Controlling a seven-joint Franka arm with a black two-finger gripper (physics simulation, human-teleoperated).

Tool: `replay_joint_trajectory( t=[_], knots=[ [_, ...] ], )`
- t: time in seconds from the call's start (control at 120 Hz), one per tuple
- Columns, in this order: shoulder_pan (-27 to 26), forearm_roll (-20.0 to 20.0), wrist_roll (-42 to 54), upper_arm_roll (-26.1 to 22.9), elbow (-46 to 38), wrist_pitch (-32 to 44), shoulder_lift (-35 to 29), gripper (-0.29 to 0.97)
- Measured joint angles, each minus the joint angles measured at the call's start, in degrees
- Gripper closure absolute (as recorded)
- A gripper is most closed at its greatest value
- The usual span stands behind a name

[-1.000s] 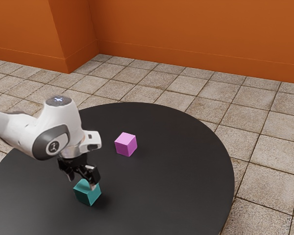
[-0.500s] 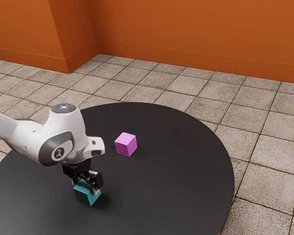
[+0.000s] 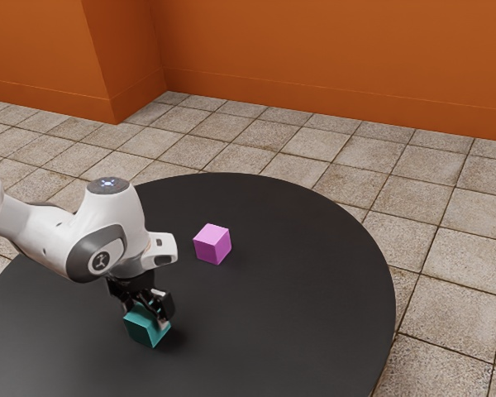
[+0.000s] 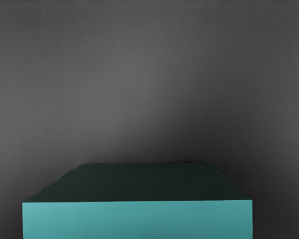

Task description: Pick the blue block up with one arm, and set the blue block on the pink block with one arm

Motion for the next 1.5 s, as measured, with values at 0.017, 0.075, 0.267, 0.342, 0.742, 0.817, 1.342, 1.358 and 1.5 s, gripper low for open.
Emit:
replay_joint_trajectory(
  t=[0.017, 0.075, 0.267, 0.342, 0.742, 0.817, 1.342, 1.358, 1.5],
  knots=[
    [0.0, 0.0, 0.0, 0.0, 0.0, 0.0, 0.0, 0.07],
    [0.0, 0.0, 0.2, 0.1, 0.0, 0.1, 0.0, 0.1],
    [0.1, 0.0, 0.5, 0.1, 0.0, 0.2, 0.0, 0.19],
    [0.1, 0.0, 0.6, 0.1, 0.0, 0.2, 0.0, 0.2],
    [0.2, 0.1, 0.8, 0.1, 0.0, 0.1, -0.3, 0.28],
    [0.2, 0.2, 0.8, 0.1, 0.1, -0.1, -0.7, 0.29],
    [0.1, 1.0, 0.2, 0.0, 22.3, -15.5, -0.2, 0.31],
    [0.1, 1.1, 0.2, 0.0, 23.3, -16.1, 0.4, 0.31],
    [-0.1, 1.7, 0.3, 0.0, 33.2, -20.7, 7.6, 0.31]
  ],
)
